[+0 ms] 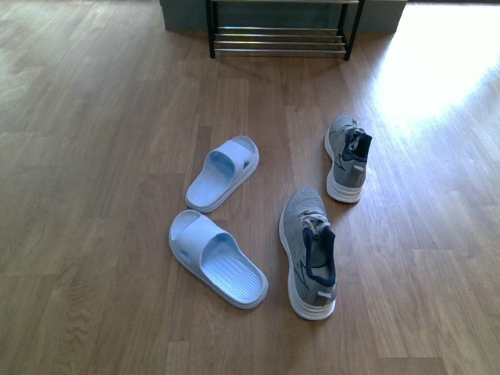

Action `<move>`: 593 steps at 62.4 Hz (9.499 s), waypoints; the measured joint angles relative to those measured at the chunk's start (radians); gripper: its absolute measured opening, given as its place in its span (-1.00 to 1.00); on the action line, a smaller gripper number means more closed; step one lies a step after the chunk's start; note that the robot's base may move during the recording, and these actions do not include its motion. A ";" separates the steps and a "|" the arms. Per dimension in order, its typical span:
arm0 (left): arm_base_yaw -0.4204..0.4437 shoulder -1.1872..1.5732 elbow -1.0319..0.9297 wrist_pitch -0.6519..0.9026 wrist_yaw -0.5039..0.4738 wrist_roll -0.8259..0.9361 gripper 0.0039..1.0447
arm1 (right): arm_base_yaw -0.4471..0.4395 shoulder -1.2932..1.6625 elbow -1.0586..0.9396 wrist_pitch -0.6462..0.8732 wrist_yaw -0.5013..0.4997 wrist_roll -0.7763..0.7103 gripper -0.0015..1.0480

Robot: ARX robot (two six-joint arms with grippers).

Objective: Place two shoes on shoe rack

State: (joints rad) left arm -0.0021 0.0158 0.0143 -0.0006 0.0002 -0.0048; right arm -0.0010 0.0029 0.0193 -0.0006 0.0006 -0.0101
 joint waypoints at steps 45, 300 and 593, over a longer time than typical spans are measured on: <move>0.000 0.000 0.000 0.000 0.000 0.000 0.83 | 0.000 0.000 0.000 0.000 0.000 0.000 0.82; -0.177 2.090 0.882 0.214 0.284 -0.482 0.83 | 0.000 0.000 0.000 0.000 0.000 0.000 0.82; -0.279 2.441 1.235 0.082 0.019 -0.304 -0.98 | 0.000 0.000 0.000 0.000 0.000 0.000 0.82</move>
State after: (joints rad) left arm -0.2813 2.4565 1.2495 0.0818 0.0196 -0.3092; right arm -0.0006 0.0029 0.0193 -0.0006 0.0002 -0.0097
